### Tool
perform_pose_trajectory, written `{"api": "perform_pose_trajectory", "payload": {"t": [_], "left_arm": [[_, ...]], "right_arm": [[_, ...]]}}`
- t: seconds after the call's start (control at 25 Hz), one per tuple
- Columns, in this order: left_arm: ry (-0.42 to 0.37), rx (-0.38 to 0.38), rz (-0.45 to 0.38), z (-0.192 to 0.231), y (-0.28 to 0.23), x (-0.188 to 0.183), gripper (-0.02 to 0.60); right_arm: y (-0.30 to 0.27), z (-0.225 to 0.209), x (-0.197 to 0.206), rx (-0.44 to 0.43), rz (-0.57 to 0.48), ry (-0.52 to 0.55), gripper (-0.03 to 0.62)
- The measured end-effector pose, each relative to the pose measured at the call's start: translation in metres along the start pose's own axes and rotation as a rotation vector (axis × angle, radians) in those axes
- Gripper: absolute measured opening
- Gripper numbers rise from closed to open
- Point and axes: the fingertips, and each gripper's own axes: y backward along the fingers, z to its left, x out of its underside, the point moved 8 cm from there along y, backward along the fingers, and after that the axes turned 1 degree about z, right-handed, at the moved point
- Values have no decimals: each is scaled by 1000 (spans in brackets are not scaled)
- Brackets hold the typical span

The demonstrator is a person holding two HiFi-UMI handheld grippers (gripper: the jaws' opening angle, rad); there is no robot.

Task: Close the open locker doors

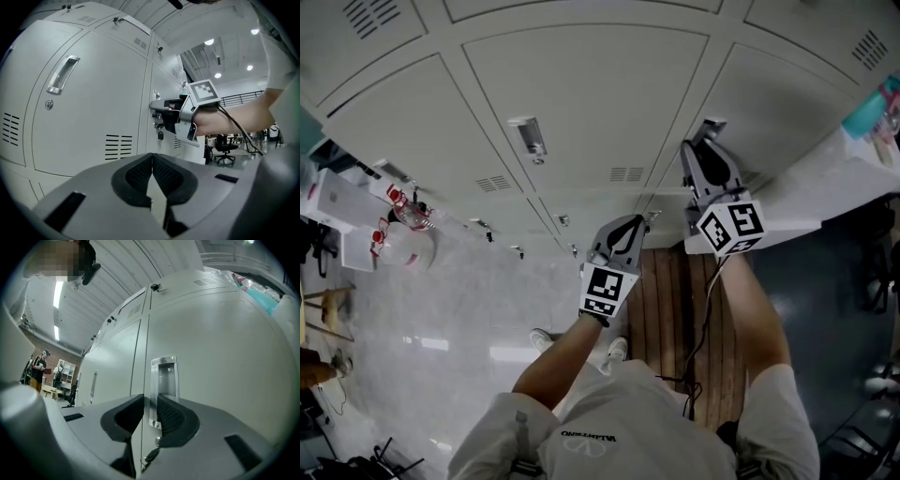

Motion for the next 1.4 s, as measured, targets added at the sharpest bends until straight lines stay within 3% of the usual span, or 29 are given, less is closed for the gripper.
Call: {"api": "perform_pose_trajectory", "payload": {"t": [0.84, 0.96, 1.12, 1.4], "left_arm": [[-11, 3, -2, 1, 13, -3, 5], [0, 1, -19, 2, 27, -9, 5], [46, -11, -53, 11, 60, -22, 5], [81, -41, -68, 41, 147, -44, 5]], "right_arm": [[32, 14, -14, 89, 21, 66, 153], [58, 22, -15, 92, 24, 58, 132], [96, 44, -6, 79, 64, 4, 22], [127, 96, 1, 103, 98, -76, 11]]}}
